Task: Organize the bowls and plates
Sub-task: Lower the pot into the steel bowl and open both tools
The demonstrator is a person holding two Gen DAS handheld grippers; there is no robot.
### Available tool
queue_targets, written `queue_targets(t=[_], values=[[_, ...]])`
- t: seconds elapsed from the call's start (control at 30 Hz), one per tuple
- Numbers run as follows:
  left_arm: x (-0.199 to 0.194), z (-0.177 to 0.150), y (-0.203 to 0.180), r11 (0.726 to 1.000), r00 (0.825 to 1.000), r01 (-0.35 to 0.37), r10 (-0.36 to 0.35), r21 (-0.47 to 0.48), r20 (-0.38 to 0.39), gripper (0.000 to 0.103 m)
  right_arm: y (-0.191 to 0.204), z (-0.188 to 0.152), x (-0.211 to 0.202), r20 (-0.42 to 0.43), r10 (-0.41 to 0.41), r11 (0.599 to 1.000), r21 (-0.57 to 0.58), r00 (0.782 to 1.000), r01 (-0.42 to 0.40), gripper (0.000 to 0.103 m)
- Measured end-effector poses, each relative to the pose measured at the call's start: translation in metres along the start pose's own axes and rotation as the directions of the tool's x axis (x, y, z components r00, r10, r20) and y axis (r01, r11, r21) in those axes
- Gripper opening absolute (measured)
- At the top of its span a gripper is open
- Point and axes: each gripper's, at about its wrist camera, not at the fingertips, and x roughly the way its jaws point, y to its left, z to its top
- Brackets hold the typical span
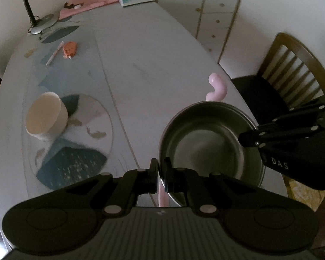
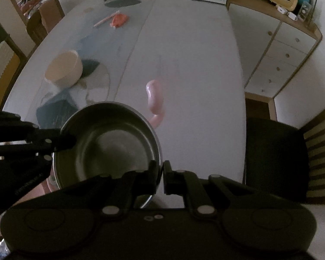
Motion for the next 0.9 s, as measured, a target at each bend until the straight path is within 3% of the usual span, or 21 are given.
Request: queue_targets(t=[0.5, 0.9], values=[[0.011, -0.072, -0.039, 0.998, 0.996, 0.040, -0.036, 0.048, -0.079, 0.004, 0.002, -0.082, 0.001, -0.076, 0.005, 0.999, 0.047, 0.997, -0.002, 0.006], [0.034, -0.090, -0.050, 0.996, 0.993, 0.038, -0.030, 0.075, -0.114, 0.004, 0.001, -0.110, 0.022, -0.124, -0.004, 0.997, 0.072, 0.992, 0.013, 0.007]])
